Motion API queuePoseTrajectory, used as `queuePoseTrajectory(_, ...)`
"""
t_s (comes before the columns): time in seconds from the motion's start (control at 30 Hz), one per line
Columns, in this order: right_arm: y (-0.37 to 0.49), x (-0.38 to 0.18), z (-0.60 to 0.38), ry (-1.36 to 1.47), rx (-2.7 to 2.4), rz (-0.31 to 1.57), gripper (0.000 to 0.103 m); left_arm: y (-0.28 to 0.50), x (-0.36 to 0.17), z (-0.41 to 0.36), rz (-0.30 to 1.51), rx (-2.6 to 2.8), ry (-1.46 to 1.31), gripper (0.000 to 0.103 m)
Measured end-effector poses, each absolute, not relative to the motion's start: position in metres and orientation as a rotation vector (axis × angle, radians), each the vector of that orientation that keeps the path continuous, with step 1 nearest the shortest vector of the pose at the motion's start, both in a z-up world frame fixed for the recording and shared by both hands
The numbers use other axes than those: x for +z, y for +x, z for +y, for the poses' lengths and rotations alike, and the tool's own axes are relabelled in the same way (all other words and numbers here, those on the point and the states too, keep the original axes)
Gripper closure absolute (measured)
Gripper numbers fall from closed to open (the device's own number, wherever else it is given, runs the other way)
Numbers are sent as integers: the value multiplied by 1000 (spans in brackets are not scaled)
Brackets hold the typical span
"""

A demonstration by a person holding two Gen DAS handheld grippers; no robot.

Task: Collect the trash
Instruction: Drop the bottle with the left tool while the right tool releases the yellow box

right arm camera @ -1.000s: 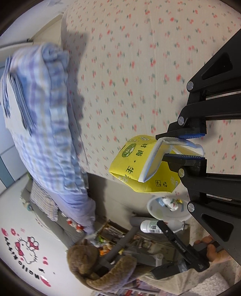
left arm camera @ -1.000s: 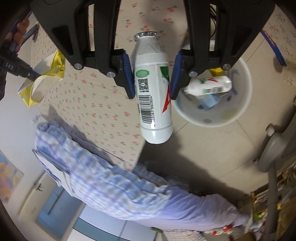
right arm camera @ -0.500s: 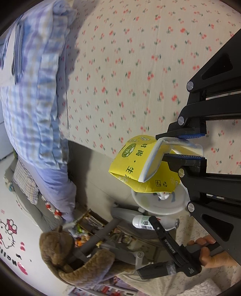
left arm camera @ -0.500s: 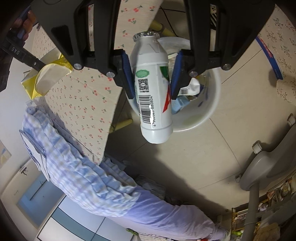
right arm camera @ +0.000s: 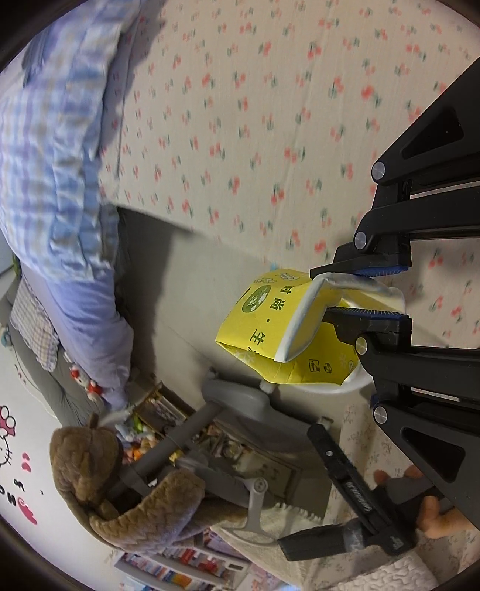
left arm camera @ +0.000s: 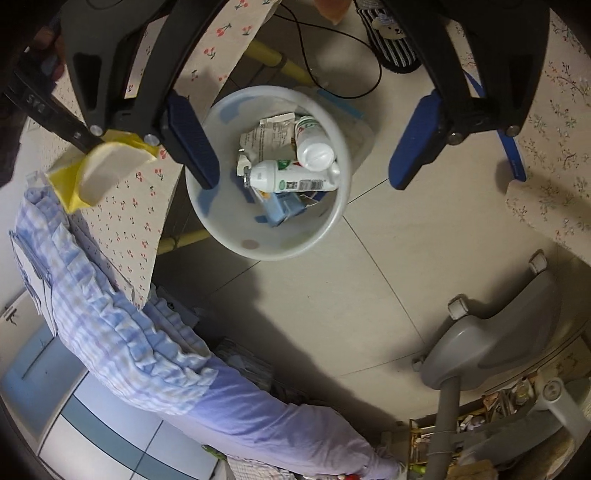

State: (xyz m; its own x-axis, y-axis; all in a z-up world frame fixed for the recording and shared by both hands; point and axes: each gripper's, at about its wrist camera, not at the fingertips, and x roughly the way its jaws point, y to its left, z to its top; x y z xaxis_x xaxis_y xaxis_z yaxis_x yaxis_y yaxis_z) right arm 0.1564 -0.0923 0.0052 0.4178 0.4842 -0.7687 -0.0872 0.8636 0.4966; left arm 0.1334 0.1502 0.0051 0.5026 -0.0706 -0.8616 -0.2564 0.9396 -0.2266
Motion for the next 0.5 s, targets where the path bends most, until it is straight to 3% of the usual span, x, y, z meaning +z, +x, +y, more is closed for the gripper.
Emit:
queuePoseTrajectory(0.27,171,-15,-53,406,418,1096,84,125,1,163,1056,127,-338,9)
queuePoseTrajectory(0.33,175,-19,-52,417,436,1090,75,125,0,164,1061,129,-329,9)
queuePoseTrajectory(0.37,176,-21,-53,422,447,1085,60,124,-1,164,1063,131,-320,9)
queuePoseTrajectory(0.4,177,-22,-55,422,440,1083,36,124,-2,164,1064,131,-314,8)
queuePoseTrajectory(0.43,177,-22,-57,422,423,1080,29,123,-2,163,1065,132,-307,6)
queuePoseTrajectory(0.5,175,-20,-64,420,394,1061,27,121,-2,162,1062,135,-296,1)
